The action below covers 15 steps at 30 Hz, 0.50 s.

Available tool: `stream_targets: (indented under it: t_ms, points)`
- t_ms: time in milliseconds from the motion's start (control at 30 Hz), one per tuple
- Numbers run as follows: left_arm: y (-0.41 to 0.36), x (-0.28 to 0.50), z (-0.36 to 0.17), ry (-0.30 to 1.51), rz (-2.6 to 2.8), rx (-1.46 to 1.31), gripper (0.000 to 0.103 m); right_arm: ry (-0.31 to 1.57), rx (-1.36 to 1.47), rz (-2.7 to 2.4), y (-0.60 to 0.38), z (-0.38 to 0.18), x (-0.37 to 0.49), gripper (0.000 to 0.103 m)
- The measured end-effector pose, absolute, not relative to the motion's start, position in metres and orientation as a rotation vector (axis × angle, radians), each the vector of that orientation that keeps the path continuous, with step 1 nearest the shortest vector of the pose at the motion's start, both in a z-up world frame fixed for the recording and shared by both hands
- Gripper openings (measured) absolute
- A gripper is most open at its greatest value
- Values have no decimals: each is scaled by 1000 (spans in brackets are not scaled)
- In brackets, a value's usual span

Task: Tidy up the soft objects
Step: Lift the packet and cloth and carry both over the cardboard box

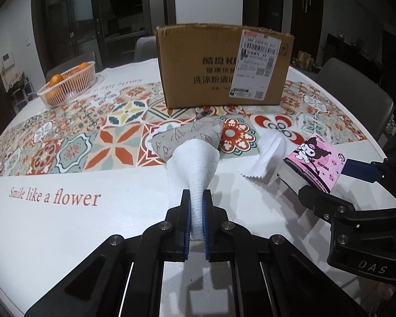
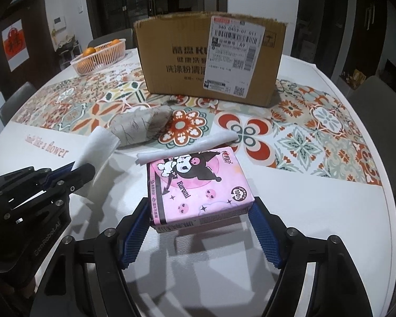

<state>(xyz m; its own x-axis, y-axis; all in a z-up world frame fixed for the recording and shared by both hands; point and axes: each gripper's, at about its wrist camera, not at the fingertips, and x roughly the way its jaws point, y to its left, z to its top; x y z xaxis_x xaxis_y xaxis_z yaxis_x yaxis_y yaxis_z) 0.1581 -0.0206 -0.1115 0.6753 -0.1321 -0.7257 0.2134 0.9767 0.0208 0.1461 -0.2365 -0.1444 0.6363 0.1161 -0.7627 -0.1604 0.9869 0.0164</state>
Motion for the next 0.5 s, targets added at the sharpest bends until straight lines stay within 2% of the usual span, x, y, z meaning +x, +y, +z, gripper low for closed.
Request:
stream_targets:
  t_ms: [500]
  points:
    - [-10,144,-71,712,-213,77,9,778,-31,145,-231,-111,129,75]
